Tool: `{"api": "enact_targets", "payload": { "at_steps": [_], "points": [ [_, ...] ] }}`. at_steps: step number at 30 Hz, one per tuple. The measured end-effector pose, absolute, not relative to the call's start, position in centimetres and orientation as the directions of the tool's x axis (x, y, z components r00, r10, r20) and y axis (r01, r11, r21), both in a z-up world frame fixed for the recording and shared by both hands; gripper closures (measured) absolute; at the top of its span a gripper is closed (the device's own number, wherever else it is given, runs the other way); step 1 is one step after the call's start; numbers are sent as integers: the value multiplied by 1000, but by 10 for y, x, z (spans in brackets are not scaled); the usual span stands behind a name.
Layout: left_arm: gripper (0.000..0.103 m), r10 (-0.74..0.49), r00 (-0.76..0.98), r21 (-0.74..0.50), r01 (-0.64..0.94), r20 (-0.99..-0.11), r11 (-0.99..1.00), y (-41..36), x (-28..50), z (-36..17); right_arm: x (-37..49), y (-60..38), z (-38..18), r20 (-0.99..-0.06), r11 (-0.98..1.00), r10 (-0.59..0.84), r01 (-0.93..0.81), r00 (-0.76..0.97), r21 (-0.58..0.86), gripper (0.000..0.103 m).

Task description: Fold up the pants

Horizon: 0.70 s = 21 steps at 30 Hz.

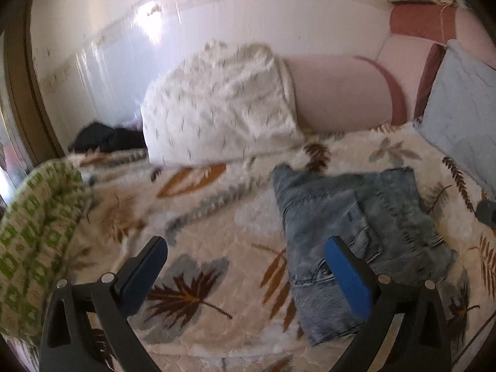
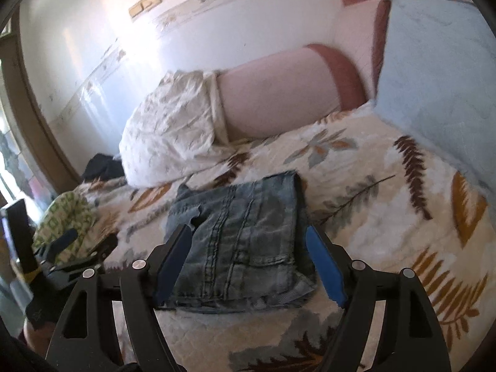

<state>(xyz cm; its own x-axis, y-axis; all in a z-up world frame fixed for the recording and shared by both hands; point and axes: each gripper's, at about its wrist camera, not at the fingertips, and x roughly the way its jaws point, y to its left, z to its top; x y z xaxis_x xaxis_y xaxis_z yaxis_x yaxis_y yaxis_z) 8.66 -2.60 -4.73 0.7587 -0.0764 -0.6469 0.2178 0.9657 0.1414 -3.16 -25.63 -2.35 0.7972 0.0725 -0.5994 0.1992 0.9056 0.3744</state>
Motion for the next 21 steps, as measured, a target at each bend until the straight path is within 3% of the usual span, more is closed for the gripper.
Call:
{"api": "enact_targets", "payload": {
  "at_steps": [4,10,21],
  "points": [
    [1,-27,712,169,203,-702,965,-22,101,-70,-15,-252,-44,-664,896,151,182,732,404,27],
    [1,-53,642,159,268,-765,950,-34,95,-92,-1,-240,-66,-713,914,162,169,682,369,27],
    [0,0,644,265,316,-765,911,-48,84,-121,15,-211,-100,-812,974,74,132,579,183,27]
  ]
}}
